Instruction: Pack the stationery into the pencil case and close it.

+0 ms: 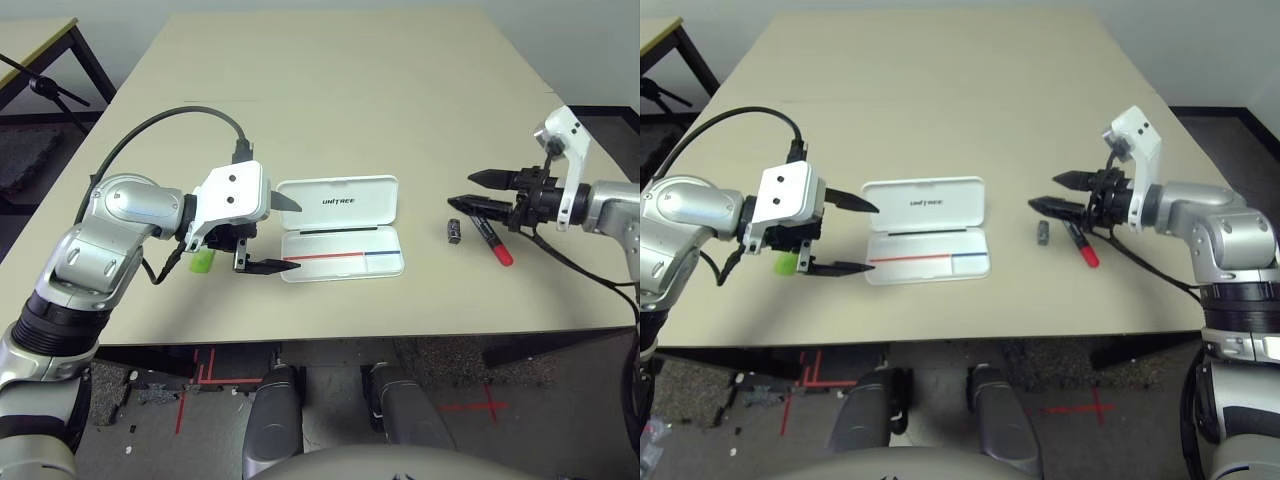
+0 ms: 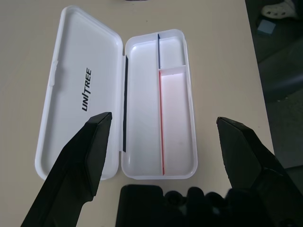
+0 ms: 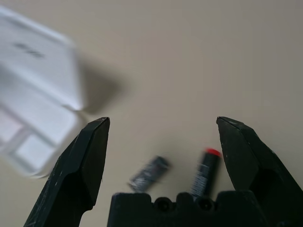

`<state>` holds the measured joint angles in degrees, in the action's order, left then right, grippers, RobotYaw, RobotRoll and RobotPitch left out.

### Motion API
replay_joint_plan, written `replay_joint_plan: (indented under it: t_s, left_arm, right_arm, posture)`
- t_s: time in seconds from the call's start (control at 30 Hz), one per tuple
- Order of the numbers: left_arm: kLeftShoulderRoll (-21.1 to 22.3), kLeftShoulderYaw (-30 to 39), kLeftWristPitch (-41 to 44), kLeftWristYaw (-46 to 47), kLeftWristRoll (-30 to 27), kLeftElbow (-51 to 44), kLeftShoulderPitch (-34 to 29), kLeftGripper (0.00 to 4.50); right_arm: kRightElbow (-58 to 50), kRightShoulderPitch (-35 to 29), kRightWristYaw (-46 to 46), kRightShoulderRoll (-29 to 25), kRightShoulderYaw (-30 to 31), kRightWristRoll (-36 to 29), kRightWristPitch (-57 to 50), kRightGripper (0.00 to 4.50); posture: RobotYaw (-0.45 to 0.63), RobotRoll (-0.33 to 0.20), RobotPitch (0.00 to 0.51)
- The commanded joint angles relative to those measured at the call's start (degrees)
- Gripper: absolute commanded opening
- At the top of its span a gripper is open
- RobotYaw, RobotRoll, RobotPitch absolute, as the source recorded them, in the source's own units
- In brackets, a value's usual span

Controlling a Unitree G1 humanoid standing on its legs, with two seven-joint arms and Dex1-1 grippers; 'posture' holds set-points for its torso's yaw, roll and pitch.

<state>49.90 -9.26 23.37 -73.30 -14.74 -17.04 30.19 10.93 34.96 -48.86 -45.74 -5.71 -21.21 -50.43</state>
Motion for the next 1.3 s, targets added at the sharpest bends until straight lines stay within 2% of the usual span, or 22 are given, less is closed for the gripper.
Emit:
replay_joint_plan:
  t_s: [0.03, 0.23, 0.63, 0.73, 1.03, 1.3]
  left_arm:
    - [-0.4, -1.0, -0.7, 0.0, 0.2, 0.8, 0.6, 4.47]
    - [-0.6, -1.1, -0.4, 0.2, 0.0, 0.6, 0.7, 4.47]
    - [-0.2, -1.0, 1.1, 1.1, -0.2, -1.0, 0.2, 4.47]
    - [-0.1, -0.9, 1.4, 1.3, -0.2, -1.3, 0.0, 4.50]
    - [0.3, -0.7, 1.9, 1.4, -0.3, -1.8, -0.2, 4.50]
    - [1.0, -1.0, 1.2, 1.2, 0.5, -1.0, -0.4, 4.50]
  right_arm:
    - [3.9, 1.1, 4.0, -0.5, 0.9, 2.7, -3.1, 4.50]
    - [7.6, 0.3, 3.1, -0.5, 4.4, 5.0, -2.6, 4.50]
    - [18.0, 0.8, 0.3, 2.9, 11.4, 10.3, 2.3, 4.50]
    - [20.0, 1.5, 0.5, 3.2, 11.5, 11.5, 3.4, 3.84]
    - [20.9, 3.5, -2.8, 1.2, 9.8, 12.3, 9.1, 0.53]
    - [15.8, 3.6, -13.4, -3.4, 11.3, 13.6, 22.6, 0.50]
  posture:
    - [-0.08, 0.000, 0.108]
    - [-0.08, 0.000, 0.109]
    - [-0.05, 0.000, 0.112]
    - [-0.05, 0.000, 0.112]
    - [-0.05, 0.000, 0.118]
    - [-0.05, 0.000, 0.120]
